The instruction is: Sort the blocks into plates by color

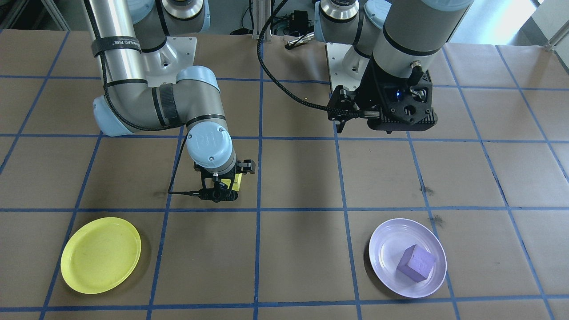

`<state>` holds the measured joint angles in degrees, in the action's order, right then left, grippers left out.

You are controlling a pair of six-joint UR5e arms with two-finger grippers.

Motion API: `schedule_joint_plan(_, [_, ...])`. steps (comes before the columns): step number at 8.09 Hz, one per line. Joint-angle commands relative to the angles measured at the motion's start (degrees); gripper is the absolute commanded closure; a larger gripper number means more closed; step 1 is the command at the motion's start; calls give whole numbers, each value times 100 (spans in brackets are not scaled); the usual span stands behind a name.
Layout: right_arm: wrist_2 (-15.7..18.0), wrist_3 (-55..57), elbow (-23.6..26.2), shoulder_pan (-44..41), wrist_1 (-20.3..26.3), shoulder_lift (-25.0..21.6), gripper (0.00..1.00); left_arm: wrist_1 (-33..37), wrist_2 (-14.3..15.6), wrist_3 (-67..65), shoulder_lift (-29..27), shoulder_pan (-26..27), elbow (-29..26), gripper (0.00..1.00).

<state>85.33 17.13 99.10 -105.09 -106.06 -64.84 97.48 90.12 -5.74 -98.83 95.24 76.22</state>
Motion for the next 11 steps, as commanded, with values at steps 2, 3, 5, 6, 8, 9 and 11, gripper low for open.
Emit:
schedule_joint_plan(2, [71, 9, -4, 41, -20, 50, 98, 237, 443, 395, 548, -5, 42, 0])
schedule_joint_plan(3, [19, 18, -4, 50, -20, 50, 100, 245, 288, 381, 732, -31, -2, 0])
schedule_joint_plan(5, [106, 1, -275, 120, 32, -177, 100, 228, -3, 468, 883, -49, -1, 0])
schedule_joint_plan(6, [168, -121, -442, 286, 137, -439, 100, 254, -247, 460, 953, -49, 50, 0])
schedule_joint_plan(8, [502, -1199, -672, 952, 217, -897, 100, 211, -267, 451, 962, -58, 68, 0])
schedule_joint_plan(9, [554, -1665, -759, 1321, 200, -916, 100, 263, -232, 381, 1041, -49, 103, 0])
schedule_joint_plan(11, [818, -2633, -874, 1937, -115, -820, 100, 281, -30, 301, 1129, -127, 103, 0])
